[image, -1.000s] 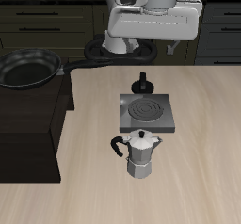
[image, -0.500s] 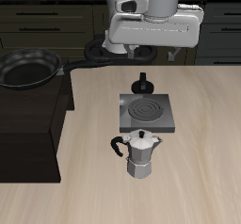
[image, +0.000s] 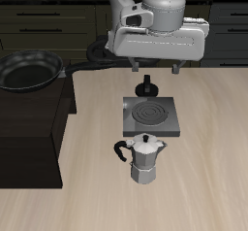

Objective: Place the moka pot on the stove

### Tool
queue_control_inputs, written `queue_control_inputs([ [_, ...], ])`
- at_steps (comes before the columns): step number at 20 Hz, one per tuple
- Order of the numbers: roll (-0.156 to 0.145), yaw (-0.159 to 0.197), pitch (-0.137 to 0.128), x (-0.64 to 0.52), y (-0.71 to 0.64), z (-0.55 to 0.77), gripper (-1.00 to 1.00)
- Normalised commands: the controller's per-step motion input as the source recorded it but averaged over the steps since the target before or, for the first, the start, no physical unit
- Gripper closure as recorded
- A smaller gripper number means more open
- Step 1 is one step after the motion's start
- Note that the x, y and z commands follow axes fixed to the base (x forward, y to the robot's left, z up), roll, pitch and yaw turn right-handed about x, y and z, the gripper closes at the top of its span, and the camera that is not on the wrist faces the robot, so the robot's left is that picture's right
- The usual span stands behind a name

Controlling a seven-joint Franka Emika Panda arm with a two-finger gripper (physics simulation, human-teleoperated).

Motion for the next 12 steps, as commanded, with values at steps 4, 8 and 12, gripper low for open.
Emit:
queue_control_inputs([
  [4, -0.013, 0.025, -0.028, 0.02, -0.11, -0.19, -1.0],
  [8, 0.005, 0.022, 0.001, 0.06, -0.07, -0.17, -1.0],
  [12, -0.008, -0.002, 0.021, 0.02, 0.02, -0.25, -1.0],
])
